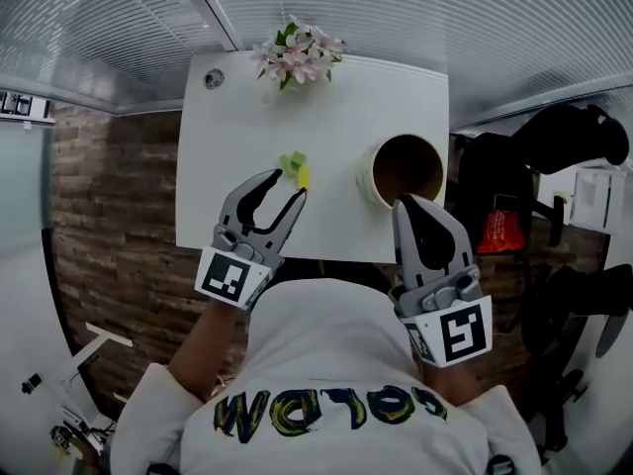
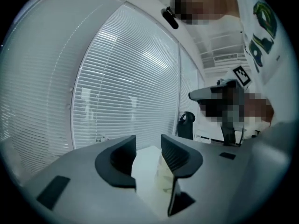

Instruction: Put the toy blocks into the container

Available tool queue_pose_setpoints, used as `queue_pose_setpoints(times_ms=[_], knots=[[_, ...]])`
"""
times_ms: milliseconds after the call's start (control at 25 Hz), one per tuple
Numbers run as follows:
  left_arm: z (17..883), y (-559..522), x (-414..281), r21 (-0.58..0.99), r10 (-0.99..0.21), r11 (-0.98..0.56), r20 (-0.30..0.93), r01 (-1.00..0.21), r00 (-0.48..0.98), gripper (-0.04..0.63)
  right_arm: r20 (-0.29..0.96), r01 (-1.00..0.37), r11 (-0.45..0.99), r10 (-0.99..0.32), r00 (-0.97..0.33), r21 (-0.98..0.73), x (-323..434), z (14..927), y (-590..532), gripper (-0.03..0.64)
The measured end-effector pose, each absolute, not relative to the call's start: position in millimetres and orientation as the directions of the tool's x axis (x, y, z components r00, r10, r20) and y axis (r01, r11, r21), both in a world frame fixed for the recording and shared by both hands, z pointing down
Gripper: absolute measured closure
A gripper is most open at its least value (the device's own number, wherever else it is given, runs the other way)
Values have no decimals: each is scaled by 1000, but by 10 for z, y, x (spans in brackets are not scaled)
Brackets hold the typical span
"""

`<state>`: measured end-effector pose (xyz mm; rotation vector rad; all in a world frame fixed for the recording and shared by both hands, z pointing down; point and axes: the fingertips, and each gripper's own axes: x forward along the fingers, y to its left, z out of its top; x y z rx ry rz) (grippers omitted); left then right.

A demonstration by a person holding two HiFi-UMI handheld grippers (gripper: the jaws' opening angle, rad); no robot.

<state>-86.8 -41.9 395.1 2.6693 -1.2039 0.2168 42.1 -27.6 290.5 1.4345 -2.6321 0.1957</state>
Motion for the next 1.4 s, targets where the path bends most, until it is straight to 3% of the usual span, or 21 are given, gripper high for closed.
queue_pose_setpoints(times_ms=[320, 1000, 1400], knots=[[4778, -546, -939, 67, -682, -682, 302, -729, 666, 396, 192, -842, 537, -822, -537, -53, 413, 2989, -243, 609], [6408, -657, -1097, 27, -479, -808, 551, -589, 683, 317, 246, -823, 562, -789, -563, -81, 246, 3258, -292, 609], [6889, -776, -1160, 27, -387, -859, 619, -511, 684, 276, 289, -823, 559, -775, -562, -102, 209, 3457, -286, 609]])
